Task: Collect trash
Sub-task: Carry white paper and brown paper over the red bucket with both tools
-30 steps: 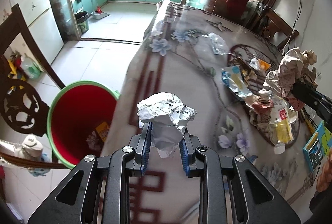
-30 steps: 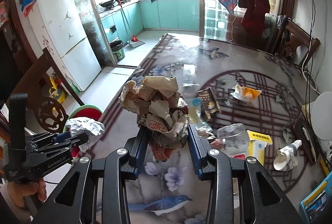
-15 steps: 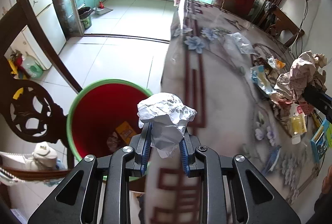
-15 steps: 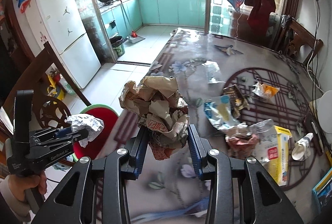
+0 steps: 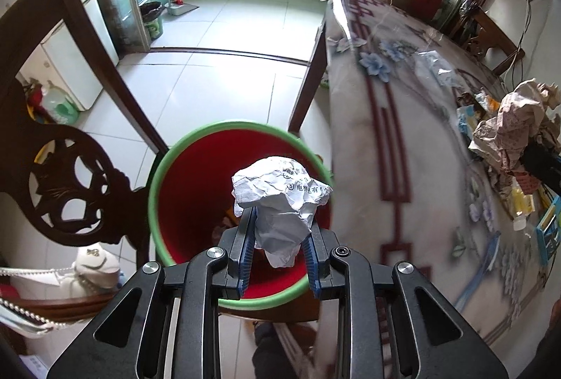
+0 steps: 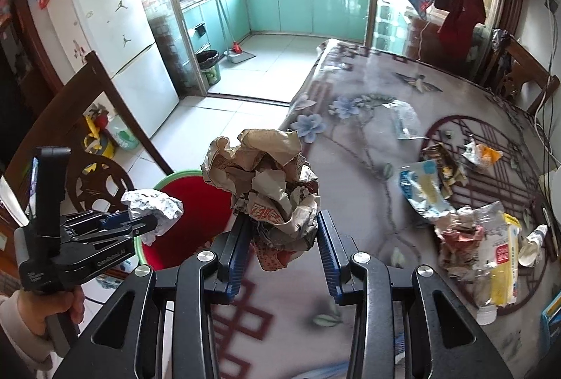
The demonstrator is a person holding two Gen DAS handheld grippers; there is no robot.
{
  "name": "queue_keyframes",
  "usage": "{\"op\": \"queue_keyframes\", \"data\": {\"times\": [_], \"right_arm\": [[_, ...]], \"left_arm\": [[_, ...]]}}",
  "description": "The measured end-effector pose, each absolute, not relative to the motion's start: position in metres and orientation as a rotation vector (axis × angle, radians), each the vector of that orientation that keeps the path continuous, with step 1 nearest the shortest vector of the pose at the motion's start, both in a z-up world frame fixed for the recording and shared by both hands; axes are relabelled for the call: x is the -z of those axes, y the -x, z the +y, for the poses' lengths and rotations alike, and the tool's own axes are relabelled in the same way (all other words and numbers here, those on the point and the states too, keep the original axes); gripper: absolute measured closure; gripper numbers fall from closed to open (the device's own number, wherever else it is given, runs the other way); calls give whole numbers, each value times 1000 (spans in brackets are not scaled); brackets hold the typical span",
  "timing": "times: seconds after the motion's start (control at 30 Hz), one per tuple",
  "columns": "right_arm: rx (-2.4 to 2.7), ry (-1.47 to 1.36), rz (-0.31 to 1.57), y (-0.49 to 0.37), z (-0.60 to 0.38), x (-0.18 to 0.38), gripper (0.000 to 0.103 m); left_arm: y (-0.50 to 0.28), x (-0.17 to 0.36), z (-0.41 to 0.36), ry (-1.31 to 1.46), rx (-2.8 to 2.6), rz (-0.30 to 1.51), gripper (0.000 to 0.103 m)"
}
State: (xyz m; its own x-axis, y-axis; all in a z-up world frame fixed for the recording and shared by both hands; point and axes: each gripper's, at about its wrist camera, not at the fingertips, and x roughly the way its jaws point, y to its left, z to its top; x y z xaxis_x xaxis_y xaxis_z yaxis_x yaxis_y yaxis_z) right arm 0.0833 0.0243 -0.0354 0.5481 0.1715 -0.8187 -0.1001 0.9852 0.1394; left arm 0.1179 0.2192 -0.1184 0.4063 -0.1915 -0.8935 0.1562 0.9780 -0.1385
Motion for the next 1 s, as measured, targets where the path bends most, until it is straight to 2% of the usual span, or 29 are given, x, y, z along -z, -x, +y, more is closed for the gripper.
{"op": "queue_keyframes", "data": {"times": [1.0], "right_arm": [[-245,5,1067,-103,110,64,67]], "left_arm": [[-129,180,265,50,180,1271,79]]}}
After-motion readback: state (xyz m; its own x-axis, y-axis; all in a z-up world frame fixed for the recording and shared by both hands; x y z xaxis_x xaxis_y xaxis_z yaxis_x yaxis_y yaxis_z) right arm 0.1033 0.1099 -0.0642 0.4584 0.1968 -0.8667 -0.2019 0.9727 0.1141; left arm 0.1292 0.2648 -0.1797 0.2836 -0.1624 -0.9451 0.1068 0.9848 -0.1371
